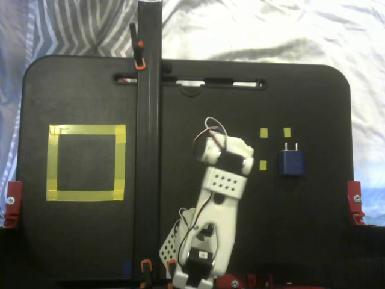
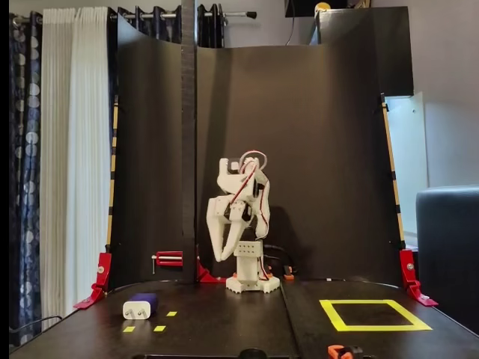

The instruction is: Grasp a block and put it in the designated area.

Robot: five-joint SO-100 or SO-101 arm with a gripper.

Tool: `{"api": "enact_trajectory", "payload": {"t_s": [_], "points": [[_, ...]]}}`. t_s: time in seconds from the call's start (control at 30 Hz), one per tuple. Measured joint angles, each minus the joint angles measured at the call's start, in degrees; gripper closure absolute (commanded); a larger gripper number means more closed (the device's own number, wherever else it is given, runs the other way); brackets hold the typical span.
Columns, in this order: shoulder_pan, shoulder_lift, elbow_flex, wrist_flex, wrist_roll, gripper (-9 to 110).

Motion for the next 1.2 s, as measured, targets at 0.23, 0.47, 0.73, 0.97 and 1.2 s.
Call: {"api": "enact_trajectory", "payload": {"t_s": [0.23, 0.47, 0.73, 0.97, 1.2], "points": [[11.3, -6.6, -4.9, 4.2, -18.0, 102], [20.7, -14.9, -9.9, 3.0, -29.3, 102], [27.9, -27.1, -18.5, 0.4, -35.9, 102], [31.1, -39.0, -26.8, -3.0, -36.5, 102], [33.0, -47.5, -33.4, -4.0, -36.5, 102]]}}
